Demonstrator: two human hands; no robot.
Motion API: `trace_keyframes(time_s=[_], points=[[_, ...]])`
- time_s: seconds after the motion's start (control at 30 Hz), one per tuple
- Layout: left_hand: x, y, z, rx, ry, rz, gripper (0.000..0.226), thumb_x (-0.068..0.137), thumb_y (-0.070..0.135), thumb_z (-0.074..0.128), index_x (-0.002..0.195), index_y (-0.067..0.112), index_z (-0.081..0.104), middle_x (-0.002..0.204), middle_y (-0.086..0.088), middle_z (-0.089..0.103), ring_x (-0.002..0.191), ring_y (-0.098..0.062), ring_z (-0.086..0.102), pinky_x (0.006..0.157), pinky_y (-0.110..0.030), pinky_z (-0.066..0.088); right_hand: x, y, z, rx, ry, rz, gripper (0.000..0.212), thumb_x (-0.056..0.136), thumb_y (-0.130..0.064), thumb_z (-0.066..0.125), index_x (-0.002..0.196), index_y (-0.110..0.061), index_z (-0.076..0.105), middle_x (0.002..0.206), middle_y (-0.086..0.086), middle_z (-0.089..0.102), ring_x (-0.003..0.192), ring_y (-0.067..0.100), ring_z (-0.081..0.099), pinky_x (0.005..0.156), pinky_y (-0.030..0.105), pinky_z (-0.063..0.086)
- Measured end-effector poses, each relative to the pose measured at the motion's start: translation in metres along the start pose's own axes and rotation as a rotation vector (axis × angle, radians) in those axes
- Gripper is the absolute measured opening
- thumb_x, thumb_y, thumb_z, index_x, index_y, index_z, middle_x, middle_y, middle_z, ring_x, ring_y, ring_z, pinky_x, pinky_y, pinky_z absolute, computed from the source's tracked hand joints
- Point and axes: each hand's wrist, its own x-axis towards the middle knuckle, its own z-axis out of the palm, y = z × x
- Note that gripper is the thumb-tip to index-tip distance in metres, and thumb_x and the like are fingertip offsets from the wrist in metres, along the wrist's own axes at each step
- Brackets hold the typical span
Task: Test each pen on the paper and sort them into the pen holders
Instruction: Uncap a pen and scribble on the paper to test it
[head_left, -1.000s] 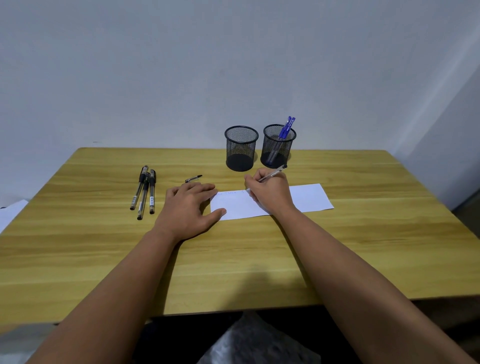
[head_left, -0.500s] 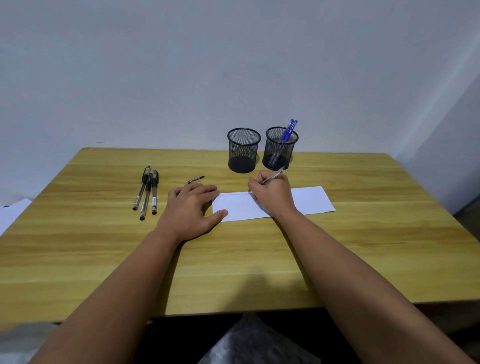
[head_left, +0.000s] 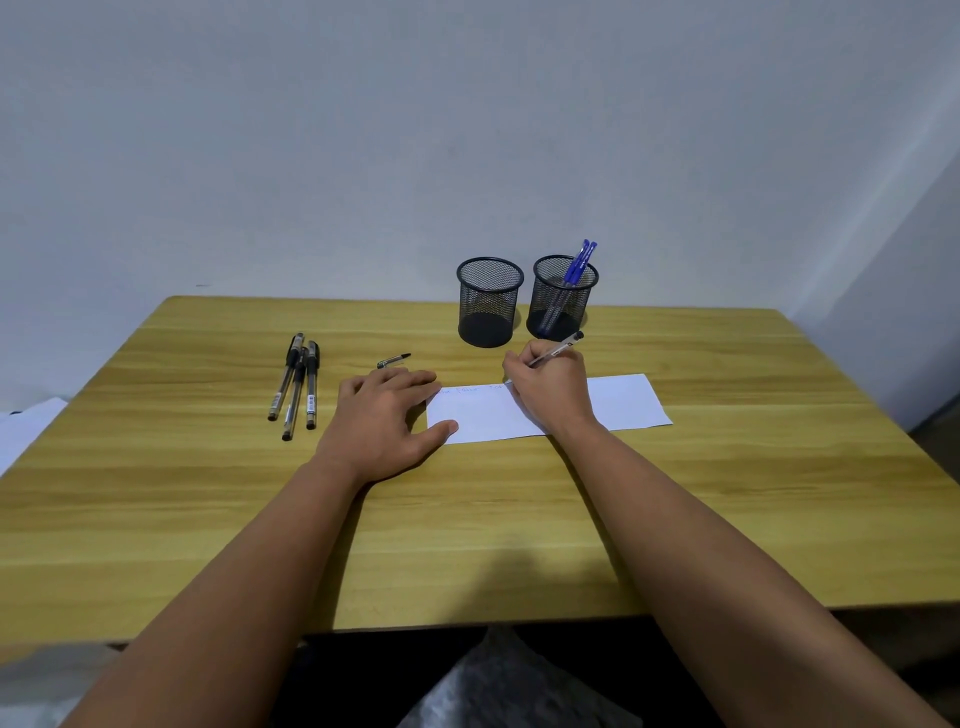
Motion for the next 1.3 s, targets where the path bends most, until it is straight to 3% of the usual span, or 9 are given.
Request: trace_keyframes(time_s=[0.13,0.3,0.43,0.67,0.83,0.93,1.07,1.17,1.3], points=[[0.000,0.000,0.000,-0.002,-0.005,-0.001,0.071,0.084,0.079,0.042,0.140,0.038,0.057,0.149,0.023,0.049,0.141,-0.011,0.037,0.111,-0.047,0.027,-0.001,0.000,0.000,-0.029,-0.017,-0.010,0.033,0.085,-0.021,0.070,0.057,-0.014,0.054,0.055,0.007,0.055,0.057,0.027,0.059,0.057,0.046,0.058],[0.000,0.000,0.000,-0.005,-0.005,-0.006,0.070,0.084,0.079,0.043,0.140,0.038,0.057,0.149,0.023,0.049,0.141,-0.011,0.037,0.111,-0.047,0.027,-0.002,0.000,-0.001,-0.048,0.001,-0.058,0.033,0.091,-0.014,0.068,0.064,0.000,0.053,0.060,0.020,0.051,0.054,0.022,0.049,0.054,0.031,0.044],[0.000,0.000,-0.001,-0.010,0.000,-0.003,0.070,0.084,0.078,0.043,0.139,0.038,0.058,0.149,0.023,0.049,0.141,-0.011,0.037,0.110,-0.046,0.026,-0.003,-0.001,-0.002,-0.065,0.018,-0.070,0.034,0.092,-0.014,0.066,0.067,0.003,0.051,0.064,0.025,0.051,0.056,0.023,0.045,0.054,0.030,0.041],[0.000,0.000,-0.001,-0.006,-0.003,-0.001,0.071,0.085,0.078,0.042,0.140,0.037,0.057,0.149,0.022,0.049,0.141,-0.010,0.036,0.111,-0.046,0.026,-0.004,-0.004,-0.004,-0.093,0.017,-0.069,0.037,0.093,-0.010,0.066,0.062,-0.004,0.046,0.056,0.001,0.042,0.056,0.017,0.038,0.052,0.027,0.035],[-0.001,0.001,-0.001,-0.006,-0.001,0.002,0.070,0.085,0.078,0.043,0.140,0.037,0.057,0.149,0.022,0.049,0.141,-0.010,0.036,0.111,-0.046,0.026,-0.006,-0.005,-0.003,-0.094,0.009,-0.068,0.037,0.096,-0.012,0.064,0.065,-0.003,0.045,0.057,0.003,0.041,0.055,0.017,0.037,0.050,0.027,0.034],[-0.001,0.001,-0.003,-0.011,-0.002,-0.001,0.069,0.085,0.078,0.044,0.140,0.037,0.058,0.149,0.022,0.049,0.141,-0.011,0.037,0.111,-0.046,0.026,-0.004,-0.006,-0.005,0.062,0.055,0.019,0.039,0.093,-0.011,0.064,0.063,-0.009,0.040,0.057,0.003,0.037,0.058,0.021,0.037,0.055,0.032,0.036],[-0.001,0.003,-0.006,-0.008,-0.021,-0.004,0.070,0.085,0.078,0.043,0.140,0.038,0.057,0.150,0.022,0.048,0.141,-0.010,0.035,0.111,-0.044,0.024,0.002,-0.010,-0.008,0.226,0.066,0.147,0.034,0.096,-0.017,0.069,0.067,-0.010,0.052,0.060,0.010,0.055,0.061,0.022,0.057,0.060,0.036,0.051],[-0.001,0.004,-0.006,-0.015,-0.023,-0.006,0.071,0.085,0.078,0.043,0.141,0.038,0.056,0.150,0.022,0.048,0.142,-0.010,0.035,0.111,-0.044,0.024,0.004,-0.024,-0.012,0.284,0.041,0.174,0.034,0.101,-0.028,0.074,0.076,-0.010,0.061,0.060,0.009,0.061,0.052,0.019,0.057,0.047,0.027,0.047],[-0.004,0.005,-0.006,-0.015,0.039,-0.009,0.066,0.084,0.078,0.049,0.136,0.040,0.059,0.146,0.021,0.052,0.142,-0.010,0.037,0.108,-0.043,0.027,0.003,-0.044,-0.020,0.358,0.128,0.085,0.038,0.100,-0.023,0.076,0.076,-0.005,0.053,0.059,0.005,0.045,0.043,0.001,0.044,0.050,0.017,0.043]])
